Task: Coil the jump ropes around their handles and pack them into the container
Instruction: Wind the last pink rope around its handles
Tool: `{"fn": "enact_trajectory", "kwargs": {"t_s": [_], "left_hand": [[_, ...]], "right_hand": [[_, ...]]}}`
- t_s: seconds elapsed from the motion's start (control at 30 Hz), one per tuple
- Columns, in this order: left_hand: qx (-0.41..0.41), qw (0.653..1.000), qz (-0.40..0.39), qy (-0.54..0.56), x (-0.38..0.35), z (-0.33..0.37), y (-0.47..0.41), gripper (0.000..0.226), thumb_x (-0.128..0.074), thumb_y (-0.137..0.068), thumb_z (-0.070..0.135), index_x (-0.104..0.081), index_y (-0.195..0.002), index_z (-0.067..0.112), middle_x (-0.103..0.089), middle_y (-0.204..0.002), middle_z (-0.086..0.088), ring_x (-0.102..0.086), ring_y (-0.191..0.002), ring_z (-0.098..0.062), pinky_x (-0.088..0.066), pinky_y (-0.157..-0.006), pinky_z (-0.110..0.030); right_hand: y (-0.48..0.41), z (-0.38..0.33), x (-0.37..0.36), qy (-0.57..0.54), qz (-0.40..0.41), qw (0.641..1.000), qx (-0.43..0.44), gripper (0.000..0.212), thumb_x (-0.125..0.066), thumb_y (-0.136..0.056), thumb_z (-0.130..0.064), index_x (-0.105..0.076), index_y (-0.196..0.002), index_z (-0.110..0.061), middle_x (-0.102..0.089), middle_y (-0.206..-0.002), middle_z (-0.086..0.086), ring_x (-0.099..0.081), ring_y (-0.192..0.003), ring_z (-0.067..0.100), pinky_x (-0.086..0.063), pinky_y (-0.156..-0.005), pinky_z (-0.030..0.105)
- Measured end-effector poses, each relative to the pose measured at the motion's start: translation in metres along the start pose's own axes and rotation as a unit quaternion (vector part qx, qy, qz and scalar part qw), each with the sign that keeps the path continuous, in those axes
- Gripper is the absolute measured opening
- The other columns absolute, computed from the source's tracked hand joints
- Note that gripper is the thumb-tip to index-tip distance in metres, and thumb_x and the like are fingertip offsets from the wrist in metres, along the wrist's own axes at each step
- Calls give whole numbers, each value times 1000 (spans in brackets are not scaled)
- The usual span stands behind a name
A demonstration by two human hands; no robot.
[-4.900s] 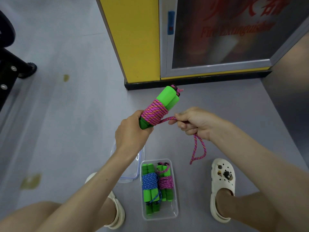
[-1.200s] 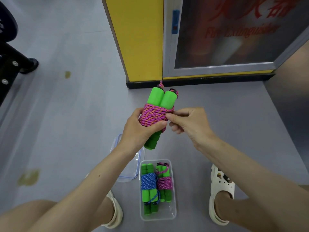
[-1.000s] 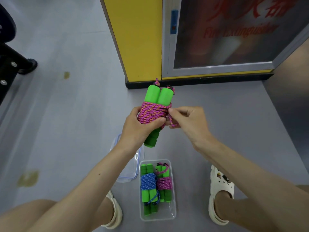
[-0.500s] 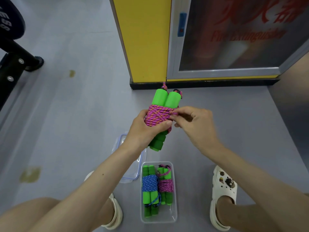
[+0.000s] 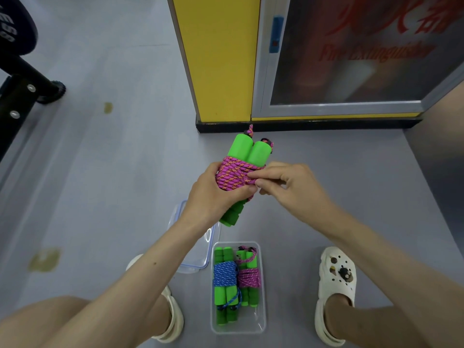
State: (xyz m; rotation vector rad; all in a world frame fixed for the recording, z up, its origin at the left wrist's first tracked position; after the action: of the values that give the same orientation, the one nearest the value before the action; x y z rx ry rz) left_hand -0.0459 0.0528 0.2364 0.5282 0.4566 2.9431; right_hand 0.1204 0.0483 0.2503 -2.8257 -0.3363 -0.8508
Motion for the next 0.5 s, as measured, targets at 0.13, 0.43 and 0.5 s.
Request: {"fn": "enact_trajectory", "kwargs": {"t_s": [0.13,0.43,0.5], "left_hand": [[-11,1000,-11,-26,-2,-2,0,68,-86,-60,44,-57,-118,22,-68,-99,4,-67,-89,-16,-57,-81,-42],[-24,1000,10,-5,-5,0,5,64,-87,-62,33,-58,-117,20,-68,-96,2,-68,-86,-16,-58,-79,-41],[-24,1000,10,-1,-6,1,5,66,-87,-62,34,-57,-118,19,-67,-98,2,-68,-88,-16,-58,-80,-41]], "right_hand": [[-2,1,1,7,19,1000,3,18,-67,-84,-8,-74,-101,-6,-68,-83,2,-60,-63,6,-53,-66,21],[-4,-2,3,-40,28,998,-40,10,-71,-81,-6,-75,-89,-9,-64,-73,-12,-59,-69,-7,-44,-64,8],[-5,-4,4,-40,24,998,-38,9,-71,-80,-5,-74,-88,-11,-64,-74,-10,-59,-71,-5,-45,-65,8]]}}
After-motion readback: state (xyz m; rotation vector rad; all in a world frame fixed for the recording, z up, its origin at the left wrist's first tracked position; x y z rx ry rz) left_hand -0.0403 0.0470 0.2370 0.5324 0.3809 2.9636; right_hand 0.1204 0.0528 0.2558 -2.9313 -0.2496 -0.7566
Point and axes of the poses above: each hand's wrist, its own y-axis away from the middle knuckle, its own x-axis out of the back of the hand, z = x × y, the point moved 1 cm from there along -y, towards the middle knuckle
